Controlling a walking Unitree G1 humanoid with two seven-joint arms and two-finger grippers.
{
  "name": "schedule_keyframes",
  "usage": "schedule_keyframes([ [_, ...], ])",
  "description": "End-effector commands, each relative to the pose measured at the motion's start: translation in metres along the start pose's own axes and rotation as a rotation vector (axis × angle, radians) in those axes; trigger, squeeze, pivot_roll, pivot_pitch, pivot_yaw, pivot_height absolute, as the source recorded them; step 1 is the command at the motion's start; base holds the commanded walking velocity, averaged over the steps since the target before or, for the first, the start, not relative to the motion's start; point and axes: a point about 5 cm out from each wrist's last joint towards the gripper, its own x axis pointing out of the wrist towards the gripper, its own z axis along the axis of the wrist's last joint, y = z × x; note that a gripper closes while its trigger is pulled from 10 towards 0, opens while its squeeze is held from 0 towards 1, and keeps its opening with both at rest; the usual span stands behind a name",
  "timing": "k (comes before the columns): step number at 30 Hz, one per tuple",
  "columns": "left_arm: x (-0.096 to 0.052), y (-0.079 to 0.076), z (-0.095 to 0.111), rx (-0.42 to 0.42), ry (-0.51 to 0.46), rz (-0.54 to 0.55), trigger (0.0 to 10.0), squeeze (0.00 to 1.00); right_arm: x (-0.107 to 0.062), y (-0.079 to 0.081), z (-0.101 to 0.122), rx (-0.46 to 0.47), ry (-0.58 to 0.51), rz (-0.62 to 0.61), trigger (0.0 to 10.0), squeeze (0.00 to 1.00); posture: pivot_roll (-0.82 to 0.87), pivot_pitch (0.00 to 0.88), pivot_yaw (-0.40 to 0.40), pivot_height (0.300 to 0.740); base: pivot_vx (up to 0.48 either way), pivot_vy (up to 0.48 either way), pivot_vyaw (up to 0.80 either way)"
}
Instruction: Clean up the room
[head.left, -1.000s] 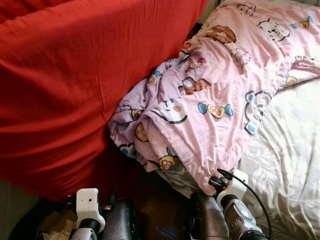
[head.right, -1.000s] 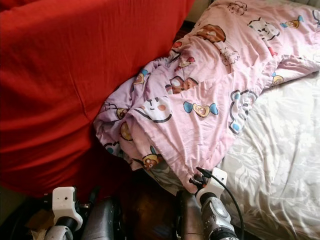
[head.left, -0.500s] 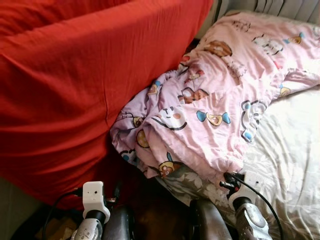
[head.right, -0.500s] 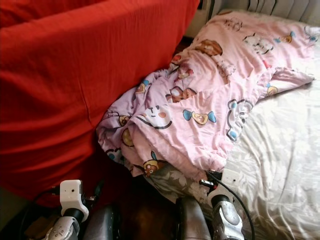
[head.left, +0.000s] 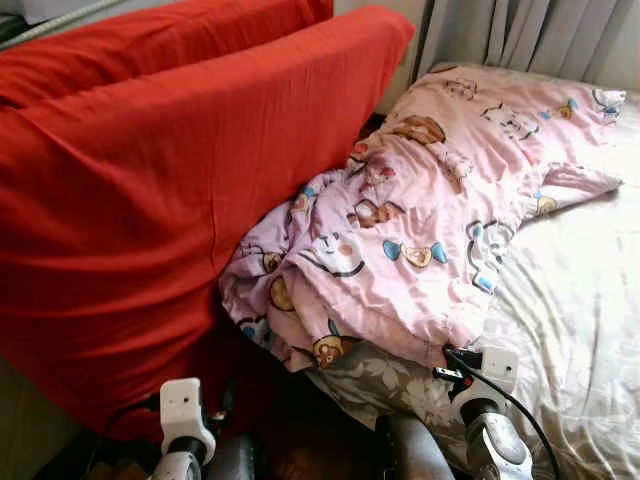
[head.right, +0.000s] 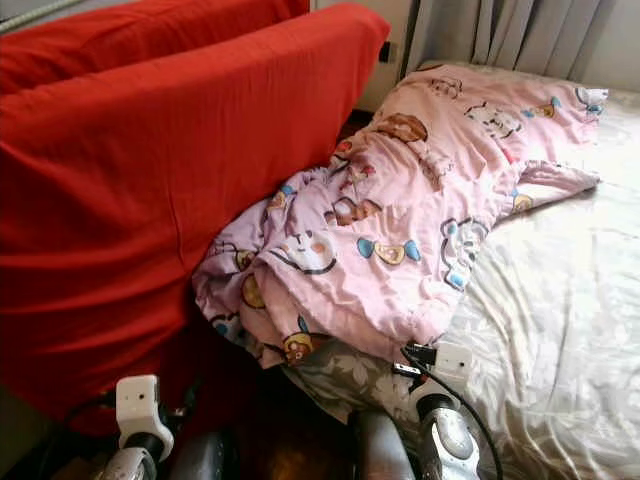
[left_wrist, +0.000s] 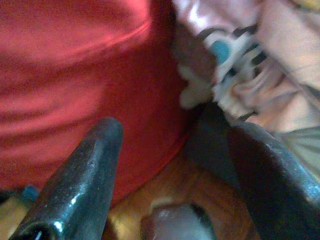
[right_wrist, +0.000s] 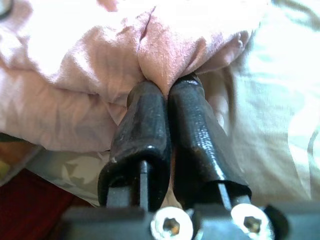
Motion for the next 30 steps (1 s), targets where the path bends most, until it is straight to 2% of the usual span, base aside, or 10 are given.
schedule_keyframes([
  [1, -0.001, 0.009, -0.005, -0.009, 0.022, 0.031, 10.0, 0.00, 0.000, 0.003, 0.002, -0.009, -0.014, 0.009, 10.0, 0.00, -0.07, 0.022, 0.013, 0.663, 0.000, 0.000, 0.00],
  [13, -0.009, 0.015, -0.037, -0.006, 0.204, 0.064, 10.0, 0.00, 0.001, 0.002, 0.004, -0.042, -0.019, -0.003, 10.0, 0.00, -0.07, 0.000, 0.017, 0.738, 0.000, 0.000, 0.00],
  [20, -0.015, 0.024, -0.049, 0.003, 0.285, 0.094, 10.0, 0.00, 0.004, -0.004, 0.011, -0.048, -0.034, -0.022, 10.0, 0.00, -0.06, 0.013, 0.013, 0.740, 0.000, 0.000, 0.00],
  [25, -0.026, 0.035, -0.061, 0.011, 0.369, 0.133, 10.0, 0.00, 0.005, -0.003, 0.010, -0.056, -0.015, -0.035, 10.0, 0.00, -0.06, 0.033, 0.015, 0.740, 0.000, 0.000, 0.00],
  [30, -0.030, 0.037, -0.068, -0.029, 0.422, 0.141, 10.0, 0.00, 0.006, -0.003, 0.009, -0.059, -0.009, -0.042, 10.0, 0.00, -0.05, 0.043, 0.011, 0.740, 0.000, 0.000, 0.00],
])
